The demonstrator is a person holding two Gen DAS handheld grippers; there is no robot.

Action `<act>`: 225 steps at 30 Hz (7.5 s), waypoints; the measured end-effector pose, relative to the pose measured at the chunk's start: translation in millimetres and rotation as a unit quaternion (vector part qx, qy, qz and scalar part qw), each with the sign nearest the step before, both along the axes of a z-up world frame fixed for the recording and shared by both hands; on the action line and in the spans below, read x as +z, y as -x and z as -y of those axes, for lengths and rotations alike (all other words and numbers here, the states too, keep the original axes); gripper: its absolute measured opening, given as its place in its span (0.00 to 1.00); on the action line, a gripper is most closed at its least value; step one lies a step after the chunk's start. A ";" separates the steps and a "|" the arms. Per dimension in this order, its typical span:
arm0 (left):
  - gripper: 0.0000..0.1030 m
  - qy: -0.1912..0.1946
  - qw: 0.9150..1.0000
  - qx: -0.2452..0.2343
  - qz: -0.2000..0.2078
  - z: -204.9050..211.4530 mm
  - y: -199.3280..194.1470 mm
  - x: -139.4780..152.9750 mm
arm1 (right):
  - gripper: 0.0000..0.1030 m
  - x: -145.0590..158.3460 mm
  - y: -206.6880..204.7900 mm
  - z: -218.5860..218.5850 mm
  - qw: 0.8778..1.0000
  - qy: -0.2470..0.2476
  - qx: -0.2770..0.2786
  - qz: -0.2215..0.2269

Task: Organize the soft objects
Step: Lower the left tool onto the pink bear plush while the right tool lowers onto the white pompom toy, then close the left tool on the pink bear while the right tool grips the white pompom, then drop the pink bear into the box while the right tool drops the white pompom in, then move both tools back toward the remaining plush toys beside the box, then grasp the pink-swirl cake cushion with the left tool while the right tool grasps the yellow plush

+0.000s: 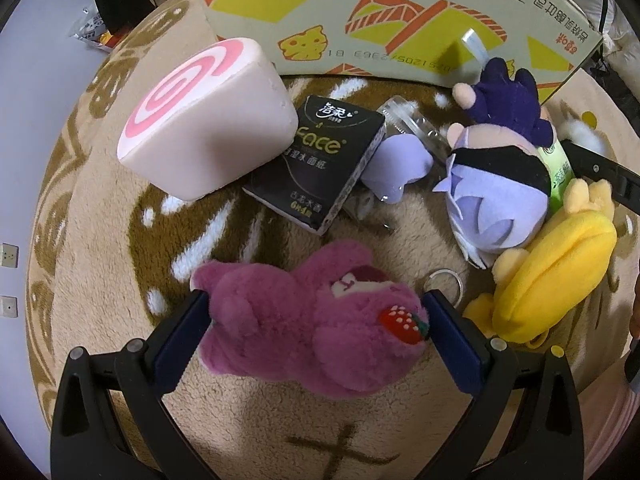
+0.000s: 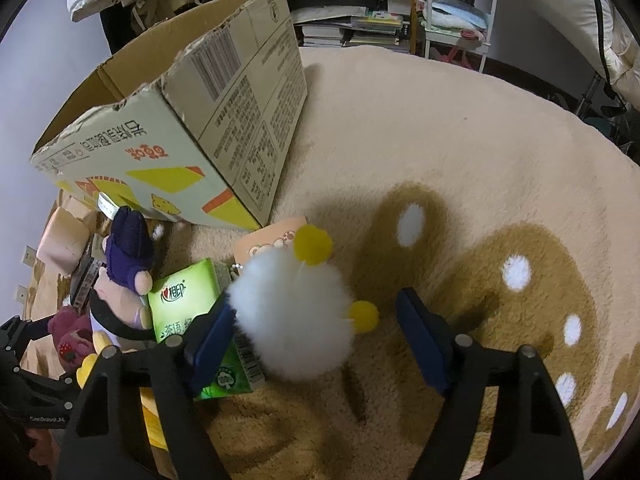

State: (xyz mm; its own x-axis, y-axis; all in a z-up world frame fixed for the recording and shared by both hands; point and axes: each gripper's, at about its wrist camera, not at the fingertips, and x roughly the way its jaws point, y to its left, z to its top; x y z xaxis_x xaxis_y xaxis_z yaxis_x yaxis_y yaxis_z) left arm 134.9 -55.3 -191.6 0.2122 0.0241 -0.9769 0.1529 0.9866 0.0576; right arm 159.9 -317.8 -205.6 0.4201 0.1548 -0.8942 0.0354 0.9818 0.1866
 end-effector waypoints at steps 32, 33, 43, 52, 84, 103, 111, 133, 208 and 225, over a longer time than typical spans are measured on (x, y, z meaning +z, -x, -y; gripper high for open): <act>1.00 -0.003 1.000 0.008 -0.021 12.5 8.9 -13.5 | 0.54 -5.1 0.3 -4.5 1.000 -0.016 0.019 0.005; 1.00 -0.002 1.000 0.008 -0.020 10.9 9.4 -13.7 | 0.51 -4.5 1.6 -6.3 1.000 -0.019 0.021 0.005; 0.88 0.016 1.000 0.024 0.008 -5.1 13.8 -1.3 | 0.49 3.2 10.3 -10.7 0.999 -0.017 0.024 0.014; 0.87 0.023 0.995 0.055 0.081 -28.3 23.9 34.9 | 0.48 29.1 24.3 -10.1 0.998 -0.024 0.027 0.057; 0.88 0.032 0.912 -0.026 0.409 1.8 11.6 203.2 | 0.49 177.4 36.7 -44.3 0.951 -0.018 0.058 0.304; 0.88 0.070 0.926 -0.039 0.369 2.9 -75.6 154.7 | 0.49 157.4 -27.4 -69.7 0.951 0.015 0.067 0.303; 0.89 0.088 0.934 -0.056 0.341 13.0 -89.7 133.6 | 0.50 116.9 -46.4 -50.7 0.965 -0.019 0.038 0.259; 0.97 0.049 0.938 -0.043 0.340 0.0 -68.6 137.1 | 0.93 116.5 -31.8 -39.5 0.966 -0.021 0.020 0.258; 0.97 0.058 0.987 -0.016 0.151 -46.9 -24.5 78.0 | 0.92 42.2 57.0 -89.0 0.995 0.000 0.076 0.070; 0.97 0.083 0.989 0.057 0.111 -61.0 -51.5 45.6 | 0.72 17.7 56.9 -90.1 0.995 -0.044 0.092 0.017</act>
State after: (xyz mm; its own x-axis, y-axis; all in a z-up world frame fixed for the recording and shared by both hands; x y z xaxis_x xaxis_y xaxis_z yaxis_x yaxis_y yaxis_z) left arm 186.4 5.6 -146.0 0.4275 -0.0974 -0.8987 0.0424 0.9952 -0.0877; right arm 103.0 -227.7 -187.9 0.4079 0.3094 -0.8590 -0.1511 0.9507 0.2707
